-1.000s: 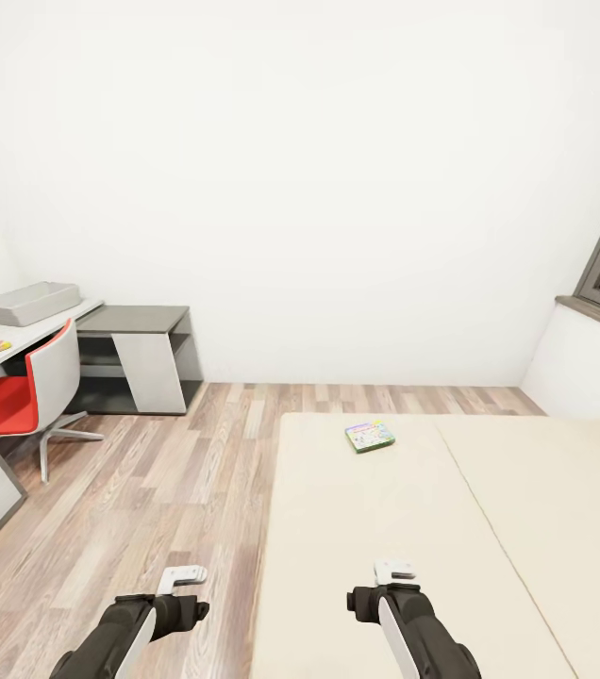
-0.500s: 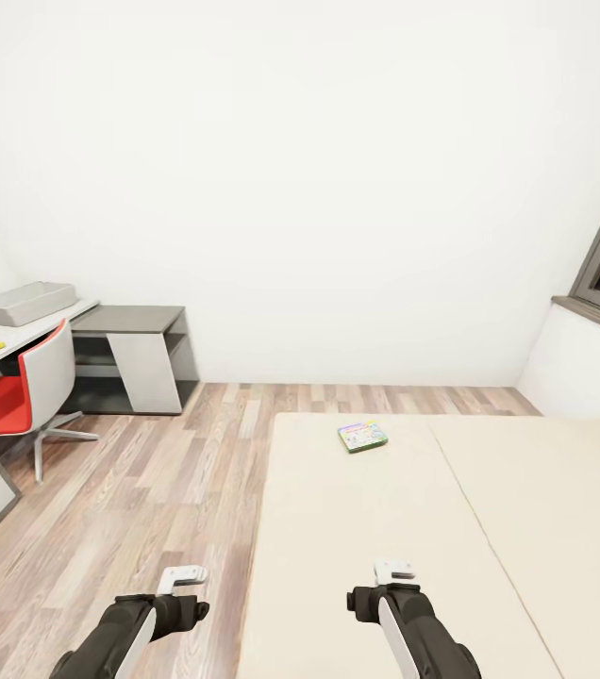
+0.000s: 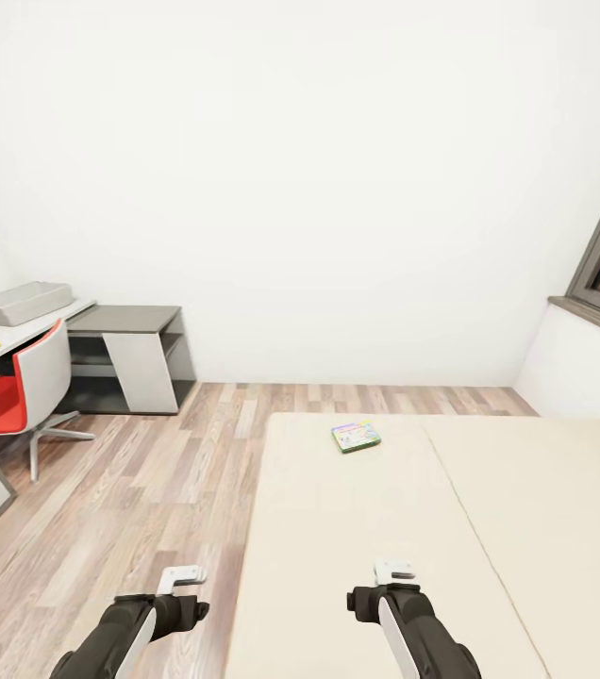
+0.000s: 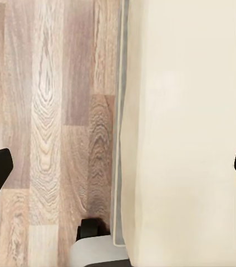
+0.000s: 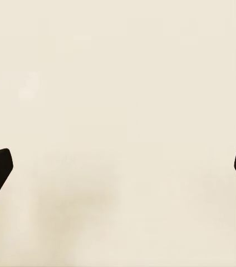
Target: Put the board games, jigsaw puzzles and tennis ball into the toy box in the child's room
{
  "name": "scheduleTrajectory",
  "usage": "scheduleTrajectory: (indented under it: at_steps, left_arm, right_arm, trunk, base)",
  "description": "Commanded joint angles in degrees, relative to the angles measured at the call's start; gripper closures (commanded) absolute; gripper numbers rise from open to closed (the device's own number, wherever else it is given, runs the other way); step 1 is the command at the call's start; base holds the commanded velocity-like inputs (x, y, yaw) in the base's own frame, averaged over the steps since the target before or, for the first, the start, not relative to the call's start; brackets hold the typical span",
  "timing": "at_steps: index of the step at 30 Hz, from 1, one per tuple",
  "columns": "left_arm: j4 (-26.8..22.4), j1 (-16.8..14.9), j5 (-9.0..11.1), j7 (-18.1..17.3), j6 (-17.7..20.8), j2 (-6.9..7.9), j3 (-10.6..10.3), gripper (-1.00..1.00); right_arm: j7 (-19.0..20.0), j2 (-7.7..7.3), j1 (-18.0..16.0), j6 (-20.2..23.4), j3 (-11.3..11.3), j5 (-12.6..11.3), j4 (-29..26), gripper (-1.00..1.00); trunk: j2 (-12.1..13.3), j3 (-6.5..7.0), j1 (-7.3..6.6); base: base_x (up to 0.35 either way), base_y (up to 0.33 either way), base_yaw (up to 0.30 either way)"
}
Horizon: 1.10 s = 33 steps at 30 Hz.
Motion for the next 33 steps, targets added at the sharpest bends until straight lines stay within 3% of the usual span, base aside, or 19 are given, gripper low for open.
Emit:
scheduleTrajectory:
  at_steps: [1, 33]
  left_arm:
    - [-0.09, -0.03, 0.09, -0.25, 0.36, -0.01, 0.16, -1.0]
    - [-0.09, -0.03, 0.09, -0.25, 0.36, -0.01, 0.18, -1.0]
  right_arm:
    - [-0.3, 0.03, -0.04, 0.26, -0.01, -0.21, -0.07, -1.0]
    - [-0.3, 0.03, -0.04, 0.26, -0.01, -0.21, -0.07, -1.0]
  trunk:
    - [-0.14, -0.14, 0.04]
    - [-0.14, -0.14, 0.04]
  base:
    - [-0.025, -0.102, 0.0]
    - [-0.014, -0.023, 0.0]
